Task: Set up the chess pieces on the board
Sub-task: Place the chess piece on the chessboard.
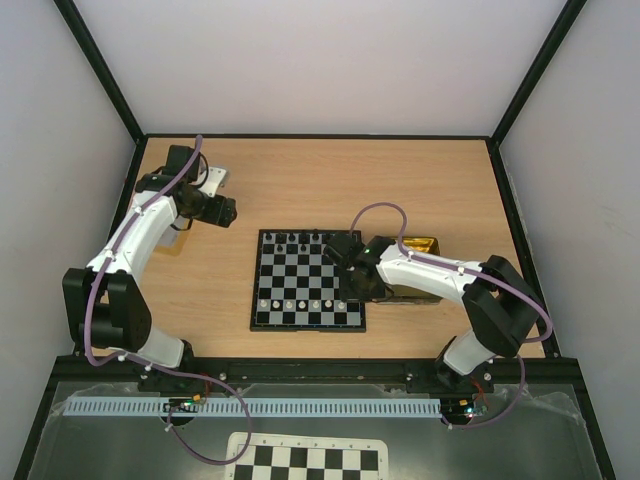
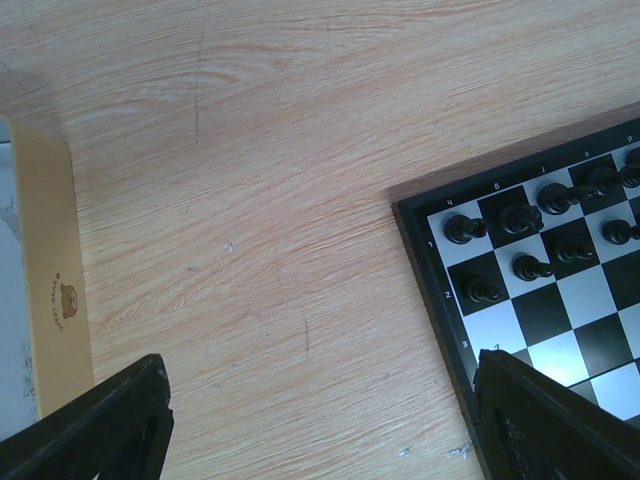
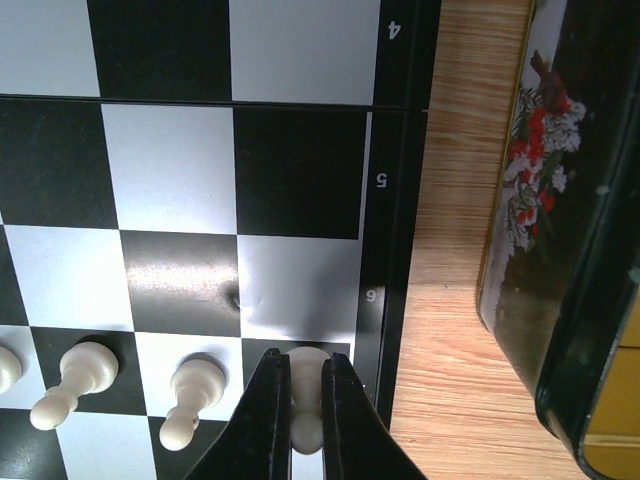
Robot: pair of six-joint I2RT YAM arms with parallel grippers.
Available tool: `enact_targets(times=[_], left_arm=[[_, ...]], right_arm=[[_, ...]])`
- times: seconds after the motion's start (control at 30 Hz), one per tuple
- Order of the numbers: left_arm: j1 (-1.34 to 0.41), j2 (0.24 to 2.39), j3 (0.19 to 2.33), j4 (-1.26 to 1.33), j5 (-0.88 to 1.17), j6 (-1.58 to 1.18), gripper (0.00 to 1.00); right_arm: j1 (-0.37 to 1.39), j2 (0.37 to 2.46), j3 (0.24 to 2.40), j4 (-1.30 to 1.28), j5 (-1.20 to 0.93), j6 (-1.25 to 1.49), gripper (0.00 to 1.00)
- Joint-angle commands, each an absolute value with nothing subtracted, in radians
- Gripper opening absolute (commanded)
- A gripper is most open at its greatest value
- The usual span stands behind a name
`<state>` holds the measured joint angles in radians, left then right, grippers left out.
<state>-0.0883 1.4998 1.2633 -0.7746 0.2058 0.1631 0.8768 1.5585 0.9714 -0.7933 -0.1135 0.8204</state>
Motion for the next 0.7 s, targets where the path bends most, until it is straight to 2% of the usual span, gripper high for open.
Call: enact_targets(times=[0.0,0.67], left_arm=[[-0.081,1.494,1.284,-0.777,0.207,0.153,0.82],[-0.081,1.491,1.292,-0.785,0.211,0.153,0.83]], right_arm=[[0.882,1.552,0.95,-0.791,-0.098,0.84,0.02],[0.907,1.553,0.936,-0.778,-0.118,0.848,0.02]])
